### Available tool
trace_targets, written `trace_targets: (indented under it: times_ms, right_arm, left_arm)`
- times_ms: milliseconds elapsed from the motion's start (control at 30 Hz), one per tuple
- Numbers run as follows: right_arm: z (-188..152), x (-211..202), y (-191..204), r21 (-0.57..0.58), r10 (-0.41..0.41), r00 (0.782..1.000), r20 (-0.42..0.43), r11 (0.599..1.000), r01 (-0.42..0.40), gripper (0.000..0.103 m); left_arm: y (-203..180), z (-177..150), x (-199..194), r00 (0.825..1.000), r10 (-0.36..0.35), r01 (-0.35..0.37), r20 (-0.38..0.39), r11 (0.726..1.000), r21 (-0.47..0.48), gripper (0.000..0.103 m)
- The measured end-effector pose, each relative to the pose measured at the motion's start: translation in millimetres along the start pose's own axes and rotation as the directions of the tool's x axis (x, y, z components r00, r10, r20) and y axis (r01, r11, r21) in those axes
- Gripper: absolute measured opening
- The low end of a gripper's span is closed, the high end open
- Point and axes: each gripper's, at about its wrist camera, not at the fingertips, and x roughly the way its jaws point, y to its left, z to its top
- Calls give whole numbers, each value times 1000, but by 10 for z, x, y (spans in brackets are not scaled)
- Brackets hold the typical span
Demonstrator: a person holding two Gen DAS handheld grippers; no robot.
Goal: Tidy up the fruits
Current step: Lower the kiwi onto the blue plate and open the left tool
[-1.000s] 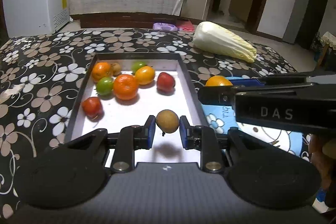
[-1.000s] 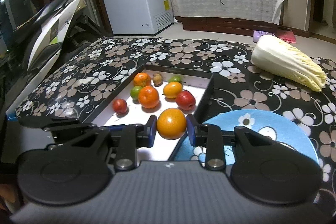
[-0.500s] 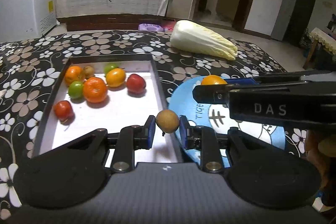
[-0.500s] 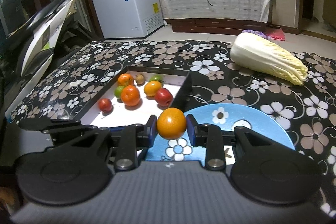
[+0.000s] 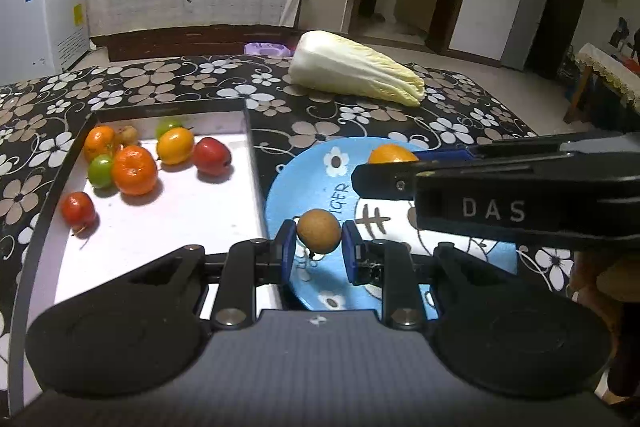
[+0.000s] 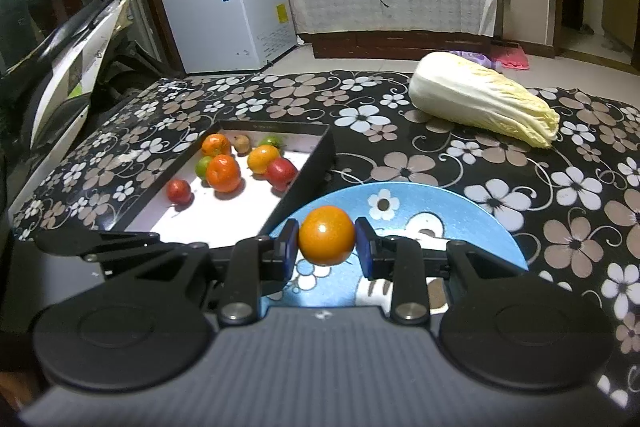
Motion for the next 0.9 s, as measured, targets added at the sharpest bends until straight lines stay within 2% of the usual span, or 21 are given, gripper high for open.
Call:
trace_targets:
  times_ms: [533, 900]
  right_arm:
    - [-68, -58, -145, 17, -18, 1000, -14, 1000, 19, 33]
    - [-93, -57, -185, 21, -25, 999, -23, 999, 26, 33]
  left_arm:
    - [-312, -83, 166, 998, -61, 62, -29, 997, 47, 29]
    - [-388, -121, 272, 995, -81, 85, -59, 995, 58, 29]
